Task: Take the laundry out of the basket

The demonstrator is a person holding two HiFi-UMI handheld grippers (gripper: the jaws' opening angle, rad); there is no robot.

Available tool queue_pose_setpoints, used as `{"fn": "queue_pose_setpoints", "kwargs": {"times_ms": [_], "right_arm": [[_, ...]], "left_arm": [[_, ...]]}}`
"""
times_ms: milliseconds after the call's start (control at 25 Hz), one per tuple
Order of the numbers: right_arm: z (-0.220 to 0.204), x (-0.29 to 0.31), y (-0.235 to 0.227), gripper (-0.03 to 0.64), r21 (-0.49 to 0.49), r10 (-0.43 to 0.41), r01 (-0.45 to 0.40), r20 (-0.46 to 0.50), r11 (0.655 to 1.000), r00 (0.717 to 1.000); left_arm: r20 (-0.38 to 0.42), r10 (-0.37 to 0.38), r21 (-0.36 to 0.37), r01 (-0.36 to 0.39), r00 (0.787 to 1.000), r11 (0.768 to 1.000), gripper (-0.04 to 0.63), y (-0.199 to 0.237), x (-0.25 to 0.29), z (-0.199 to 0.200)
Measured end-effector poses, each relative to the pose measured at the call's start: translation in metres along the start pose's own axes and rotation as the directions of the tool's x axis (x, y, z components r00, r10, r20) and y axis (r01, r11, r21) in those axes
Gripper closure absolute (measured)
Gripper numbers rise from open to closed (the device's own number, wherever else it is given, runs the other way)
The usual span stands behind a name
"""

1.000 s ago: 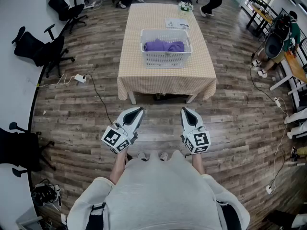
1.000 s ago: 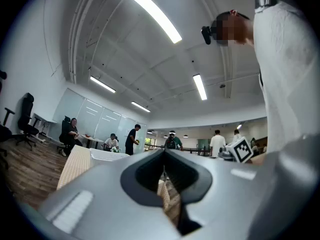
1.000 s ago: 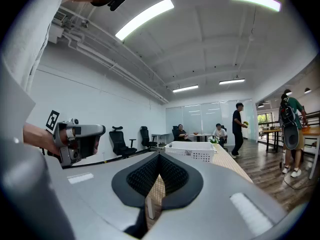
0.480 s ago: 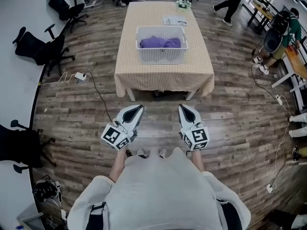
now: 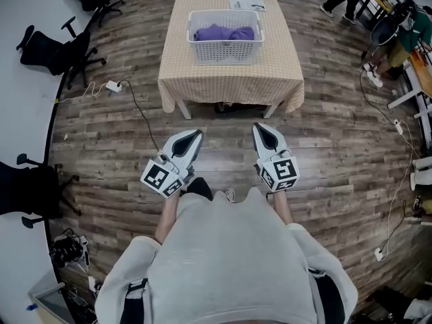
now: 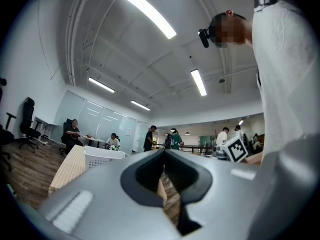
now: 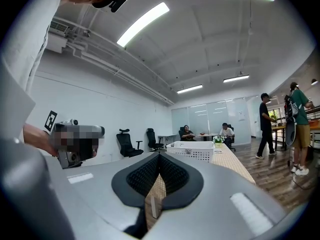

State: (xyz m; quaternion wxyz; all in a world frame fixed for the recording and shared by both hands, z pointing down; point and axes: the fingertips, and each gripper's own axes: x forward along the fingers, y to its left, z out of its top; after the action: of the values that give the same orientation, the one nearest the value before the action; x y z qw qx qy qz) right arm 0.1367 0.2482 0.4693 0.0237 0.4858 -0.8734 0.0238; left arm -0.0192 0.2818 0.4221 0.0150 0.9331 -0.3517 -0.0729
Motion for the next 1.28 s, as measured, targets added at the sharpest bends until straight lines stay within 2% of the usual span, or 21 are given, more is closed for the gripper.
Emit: {"fn": "queue_pose_setpoints", "kwargs": {"times_ms": [360, 600, 880, 1280], "right_arm": [[-0.002, 0.007, -0.010, 0.617, -0.004, 0.004, -0.004, -0.005, 1.000, 1.000], [-0.009, 0.035, -0.020, 0.617, -0.016, 0.001, -0.002, -0.030, 1.000, 1.000], [-0.015, 0.103, -0.046, 0.617, -0.012, -0.014, 0.014, -0.058, 1.000, 0.998], [0.021, 0.235, -0.085, 0.617, -0.035, -0.046, 0.044, -0.047, 0.998, 0.998]], "left_arm": [[-0.006, -0.009, -0.008, 0.009, 1.000, 1.000, 0.586, 0.003, 0.013, -0.007], [-0.006, -0.016, -0.024, 0.016, 1.000, 1.000, 0.586, 0.033, 0.034, -0.015], [-0.003, -0.039, -0.052, 0.038, 0.999, 0.998, 0.585, 0.101, 0.078, -0.026], [0.020, -0.072, -0.041, 0.072, 0.997, 0.997, 0.586, 0.231, 0.145, 0.000]]}}
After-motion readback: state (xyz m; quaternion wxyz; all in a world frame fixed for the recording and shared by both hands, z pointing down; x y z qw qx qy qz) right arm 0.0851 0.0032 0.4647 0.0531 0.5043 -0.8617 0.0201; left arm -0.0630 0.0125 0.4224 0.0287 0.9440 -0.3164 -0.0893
